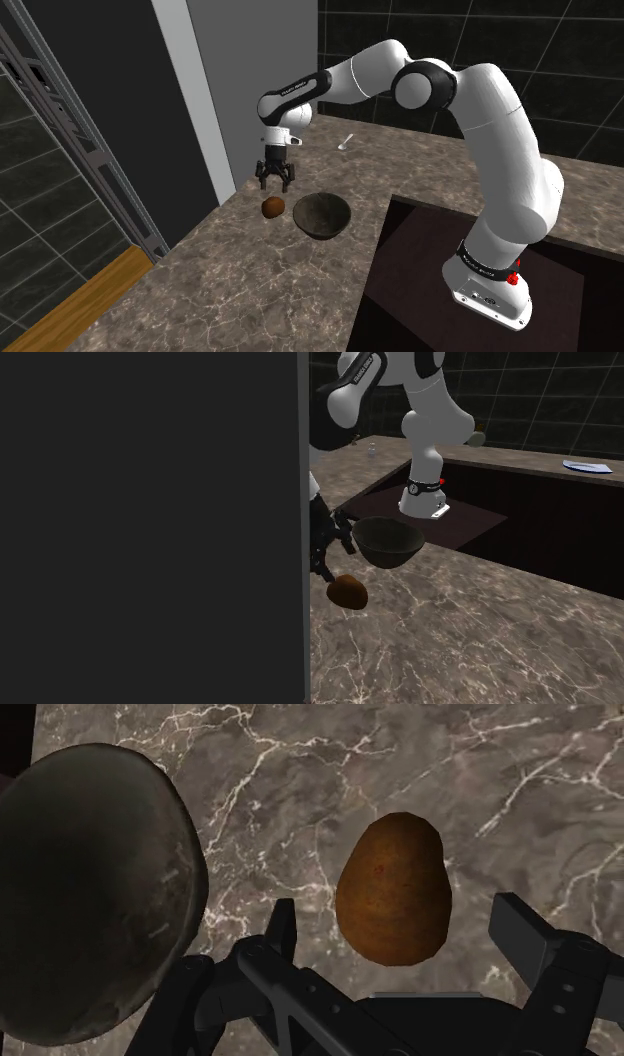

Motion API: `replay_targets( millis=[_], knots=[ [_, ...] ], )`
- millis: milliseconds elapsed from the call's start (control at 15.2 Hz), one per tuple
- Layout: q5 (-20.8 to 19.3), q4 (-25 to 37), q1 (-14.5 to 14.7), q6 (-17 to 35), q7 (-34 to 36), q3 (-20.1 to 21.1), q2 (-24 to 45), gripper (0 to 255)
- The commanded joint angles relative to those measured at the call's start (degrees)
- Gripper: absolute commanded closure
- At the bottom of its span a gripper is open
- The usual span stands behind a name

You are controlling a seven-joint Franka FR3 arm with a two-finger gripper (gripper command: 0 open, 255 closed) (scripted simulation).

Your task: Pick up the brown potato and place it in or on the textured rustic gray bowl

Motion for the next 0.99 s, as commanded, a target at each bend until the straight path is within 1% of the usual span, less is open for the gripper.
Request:
replay_targets(
  millis=[0, 462, 924],
  knots=[
    [1.0, 2.1, 0.0, 0.6, 1.5, -0.2, 3.1, 0],
    [1.7, -1.0, 1.3, 5.4, 0.9, 0.3, 4.4, 0],
    [1.7, -1.0, 1.3, 5.4, 0.9, 0.3, 4.4, 0]
  ],
)
